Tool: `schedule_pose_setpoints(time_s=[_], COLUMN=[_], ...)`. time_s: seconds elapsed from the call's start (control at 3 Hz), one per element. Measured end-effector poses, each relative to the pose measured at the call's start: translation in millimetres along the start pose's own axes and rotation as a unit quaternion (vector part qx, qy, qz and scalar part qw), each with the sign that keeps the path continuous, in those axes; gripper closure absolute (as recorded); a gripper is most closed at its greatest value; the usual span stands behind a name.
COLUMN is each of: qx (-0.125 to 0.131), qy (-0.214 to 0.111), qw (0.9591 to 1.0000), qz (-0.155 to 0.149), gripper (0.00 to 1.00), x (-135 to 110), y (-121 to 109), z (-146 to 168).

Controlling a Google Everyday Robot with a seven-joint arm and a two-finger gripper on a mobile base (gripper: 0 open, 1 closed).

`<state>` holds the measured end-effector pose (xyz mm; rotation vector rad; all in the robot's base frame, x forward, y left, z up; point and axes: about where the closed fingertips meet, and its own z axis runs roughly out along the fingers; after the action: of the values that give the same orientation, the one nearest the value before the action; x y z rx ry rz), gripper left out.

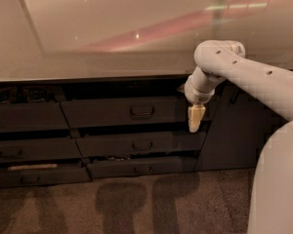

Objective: Open top drawer

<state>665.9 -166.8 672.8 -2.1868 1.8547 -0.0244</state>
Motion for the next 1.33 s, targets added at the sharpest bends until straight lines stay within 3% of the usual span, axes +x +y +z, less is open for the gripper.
schedule_pose_setpoints(time_s=[0.33,0.67,1.33], qx=[-0.026,-0.026,-0.026], qy=[-0.017,-0.017,-0.017], qw=[0.9995,0.9995,0.9995], qz=[0.009,0.009,0.009], gripper=[0.00,0.00,0.42], x=[14.4,14.4,14.4], y=[-0.7,-0.7,-0.6], z=[28.0,28.0,28.1])
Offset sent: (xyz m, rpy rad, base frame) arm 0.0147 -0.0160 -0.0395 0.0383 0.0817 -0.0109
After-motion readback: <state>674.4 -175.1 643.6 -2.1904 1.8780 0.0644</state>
